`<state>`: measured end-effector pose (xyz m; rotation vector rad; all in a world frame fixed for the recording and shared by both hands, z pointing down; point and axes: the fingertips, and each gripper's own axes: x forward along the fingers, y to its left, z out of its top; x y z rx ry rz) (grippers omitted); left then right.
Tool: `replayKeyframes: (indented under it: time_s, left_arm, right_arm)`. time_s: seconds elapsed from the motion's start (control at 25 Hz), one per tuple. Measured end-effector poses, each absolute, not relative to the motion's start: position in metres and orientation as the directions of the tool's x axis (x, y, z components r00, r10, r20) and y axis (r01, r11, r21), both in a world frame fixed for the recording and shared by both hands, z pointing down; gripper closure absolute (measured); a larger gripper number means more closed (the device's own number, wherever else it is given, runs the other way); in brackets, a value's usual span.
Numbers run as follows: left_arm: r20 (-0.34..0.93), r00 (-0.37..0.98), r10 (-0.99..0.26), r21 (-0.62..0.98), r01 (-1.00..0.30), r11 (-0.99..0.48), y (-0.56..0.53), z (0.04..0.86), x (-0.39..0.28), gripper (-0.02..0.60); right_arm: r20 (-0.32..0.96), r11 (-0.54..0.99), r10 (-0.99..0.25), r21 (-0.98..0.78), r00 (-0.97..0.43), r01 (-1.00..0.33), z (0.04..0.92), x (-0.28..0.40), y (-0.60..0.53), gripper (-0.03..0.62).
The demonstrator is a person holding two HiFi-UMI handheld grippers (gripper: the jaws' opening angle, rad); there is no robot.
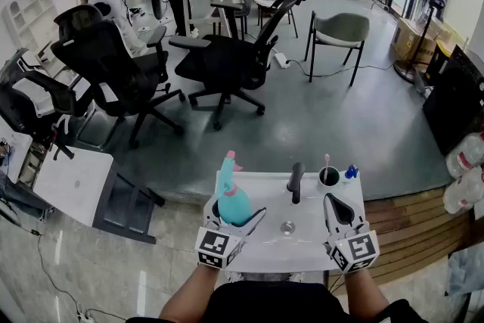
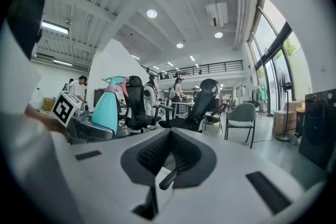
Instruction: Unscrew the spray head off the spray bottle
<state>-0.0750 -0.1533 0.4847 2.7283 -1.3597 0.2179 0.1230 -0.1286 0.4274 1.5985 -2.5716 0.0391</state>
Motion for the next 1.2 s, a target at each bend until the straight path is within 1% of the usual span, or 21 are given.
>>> replayKeyframes:
  time_s: [0.48, 0.64, 0.84, 0.96, 1.2]
  left_arm:
    - [0.162, 0.592, -0.790, -0.015, -0.799, -0.601, -0.158, 0.480, -0.074, 0.110]
    - [0.156, 0.606, -0.780, -0.016, -0.788, -0.616, -0.157, 0.479, -0.072, 0.110]
    - [0.184, 0.600, -0.779, -0.008, -0.791, -0.611, -0.160, 0.489, -0.073, 0.110]
    - [0.202, 0.605, -0.770, -0.007, -0.786, -0.618, -0.159, 0.496, -0.073, 0.110]
    - [0.212, 0.612, -0.762, -0.006, -0.779, -0.627, -0.157, 0.502, -0.073, 0.110]
  right_arm:
    - [0.106, 0.443, -0.893, 0.055, -0.436, -0.895, 0.425, 0.122, -0.136, 0.589]
    - [0.109, 0.444, -0.892, 0.016, -0.440, -0.896, 0.426, 0.124, -0.139, 0.589]
    - [0.117, 0.493, -0.859, -0.069, -0.498, -0.867, 0.423, 0.119, -0.143, 0.589]
    - [0.118, 0.528, -0.838, -0.077, -0.533, -0.846, 0.420, 0.111, -0.144, 0.588]
    - [0.079, 0.639, -0.763, -0.061, -0.642, -0.767, 0.406, 0.080, -0.137, 0.588]
